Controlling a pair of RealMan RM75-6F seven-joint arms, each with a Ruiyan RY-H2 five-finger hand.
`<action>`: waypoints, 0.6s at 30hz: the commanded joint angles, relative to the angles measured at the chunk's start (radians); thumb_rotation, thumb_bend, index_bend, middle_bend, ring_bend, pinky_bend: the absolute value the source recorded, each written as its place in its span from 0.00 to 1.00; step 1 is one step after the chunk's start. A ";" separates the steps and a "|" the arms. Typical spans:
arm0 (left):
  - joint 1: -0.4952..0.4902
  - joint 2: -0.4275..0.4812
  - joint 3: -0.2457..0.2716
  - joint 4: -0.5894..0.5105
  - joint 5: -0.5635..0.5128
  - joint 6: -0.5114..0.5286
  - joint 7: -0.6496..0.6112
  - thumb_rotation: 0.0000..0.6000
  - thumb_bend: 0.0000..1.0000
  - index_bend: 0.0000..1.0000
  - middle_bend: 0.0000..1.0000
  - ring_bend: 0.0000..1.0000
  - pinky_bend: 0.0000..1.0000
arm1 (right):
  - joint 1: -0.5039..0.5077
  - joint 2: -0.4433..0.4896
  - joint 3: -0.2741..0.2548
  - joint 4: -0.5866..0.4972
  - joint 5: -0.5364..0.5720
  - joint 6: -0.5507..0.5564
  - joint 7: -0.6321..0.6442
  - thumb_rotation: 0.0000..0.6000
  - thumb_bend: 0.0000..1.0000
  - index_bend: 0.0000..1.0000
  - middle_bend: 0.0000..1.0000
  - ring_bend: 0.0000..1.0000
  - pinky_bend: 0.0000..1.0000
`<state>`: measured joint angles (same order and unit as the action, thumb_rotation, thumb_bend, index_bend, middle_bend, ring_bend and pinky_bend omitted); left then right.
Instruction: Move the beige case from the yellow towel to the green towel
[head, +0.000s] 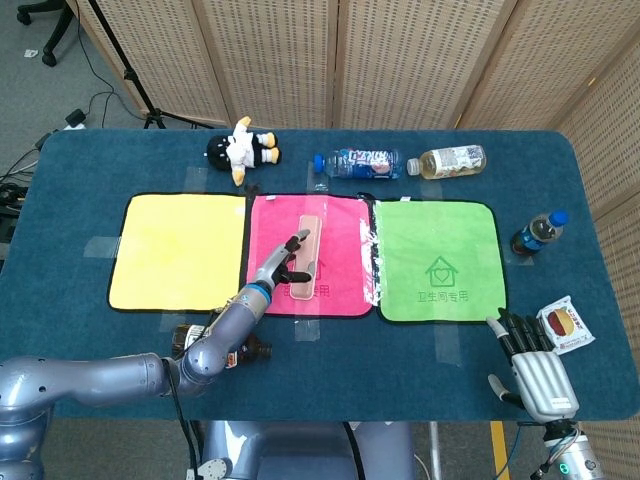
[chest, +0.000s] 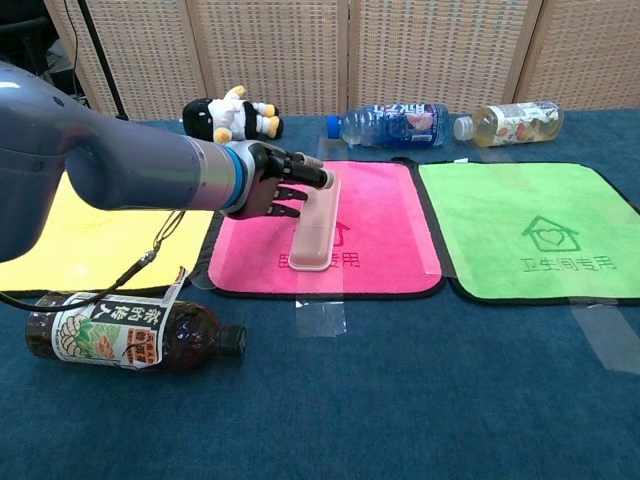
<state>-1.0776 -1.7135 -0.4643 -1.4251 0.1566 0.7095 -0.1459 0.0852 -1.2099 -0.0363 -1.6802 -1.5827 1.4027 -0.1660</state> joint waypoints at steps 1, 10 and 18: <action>-0.007 -0.010 -0.007 0.010 0.004 0.005 0.004 1.00 0.57 0.00 0.00 0.00 0.02 | 0.000 0.000 -0.001 0.001 0.000 -0.001 0.000 1.00 0.35 0.07 0.00 0.00 0.00; -0.013 -0.035 -0.028 0.022 0.027 -0.003 -0.001 1.00 0.56 0.00 0.00 0.00 0.02 | 0.000 0.001 -0.002 -0.001 -0.004 0.001 -0.001 1.00 0.35 0.07 0.00 0.00 0.00; -0.002 -0.023 -0.030 -0.002 0.047 0.014 0.007 1.00 0.56 0.00 0.00 0.00 0.02 | -0.002 0.004 -0.001 -0.002 -0.006 0.007 0.003 1.00 0.35 0.07 0.00 0.00 0.00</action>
<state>-1.0841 -1.7431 -0.4950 -1.4205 0.2009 0.7188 -0.1411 0.0833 -1.2060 -0.0370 -1.6818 -1.5882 1.4098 -0.1637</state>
